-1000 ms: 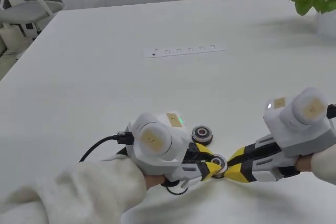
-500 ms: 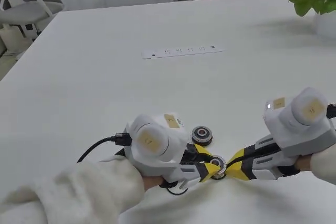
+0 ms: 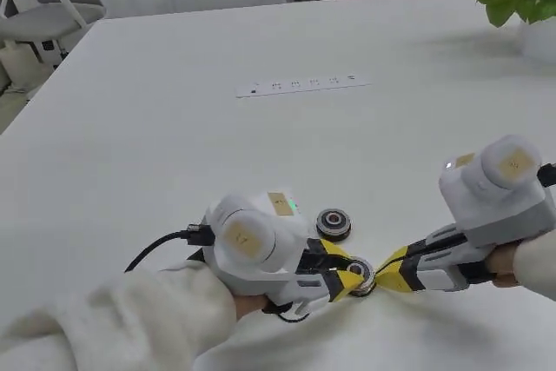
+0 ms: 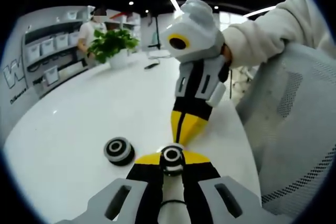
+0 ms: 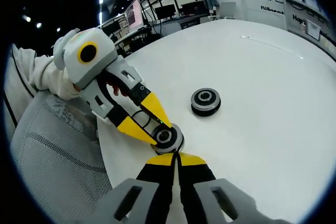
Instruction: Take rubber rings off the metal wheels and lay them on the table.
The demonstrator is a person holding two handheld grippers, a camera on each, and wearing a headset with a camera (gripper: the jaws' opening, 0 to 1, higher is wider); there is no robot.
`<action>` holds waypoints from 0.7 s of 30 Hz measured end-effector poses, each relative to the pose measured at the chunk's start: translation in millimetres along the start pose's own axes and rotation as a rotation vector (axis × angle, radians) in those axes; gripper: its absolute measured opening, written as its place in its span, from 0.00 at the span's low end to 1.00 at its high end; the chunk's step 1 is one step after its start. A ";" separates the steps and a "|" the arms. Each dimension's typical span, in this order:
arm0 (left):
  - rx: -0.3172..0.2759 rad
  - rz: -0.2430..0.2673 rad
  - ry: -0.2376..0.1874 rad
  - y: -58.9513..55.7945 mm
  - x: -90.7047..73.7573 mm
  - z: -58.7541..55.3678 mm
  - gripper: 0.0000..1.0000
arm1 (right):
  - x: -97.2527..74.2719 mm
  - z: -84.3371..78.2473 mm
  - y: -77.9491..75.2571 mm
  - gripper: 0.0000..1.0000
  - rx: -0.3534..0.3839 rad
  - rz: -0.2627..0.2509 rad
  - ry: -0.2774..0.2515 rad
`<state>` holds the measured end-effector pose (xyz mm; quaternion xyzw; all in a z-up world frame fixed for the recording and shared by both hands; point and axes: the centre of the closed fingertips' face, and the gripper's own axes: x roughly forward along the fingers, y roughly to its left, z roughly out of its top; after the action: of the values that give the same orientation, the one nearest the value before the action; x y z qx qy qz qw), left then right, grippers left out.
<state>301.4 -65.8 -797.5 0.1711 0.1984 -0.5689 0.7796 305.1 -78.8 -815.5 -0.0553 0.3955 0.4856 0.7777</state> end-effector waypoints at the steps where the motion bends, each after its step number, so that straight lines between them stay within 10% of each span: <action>1: 0.000 0.000 -0.001 -0.1 -0.1 0.0 0.13 | -0.4 0.2 -0.3 0.00 0.014 0.001 -0.002; 21: -0.004 -0.002 -0.028 1.4 -0.5 -0.3 0.13 | -5.2 5.7 1.1 0.00 0.122 0.022 -0.044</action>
<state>302.6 -64.9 -797.5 0.1616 0.1888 -0.5717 0.7819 306.4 -79.3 -807.8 0.0069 0.4077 0.4702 0.7827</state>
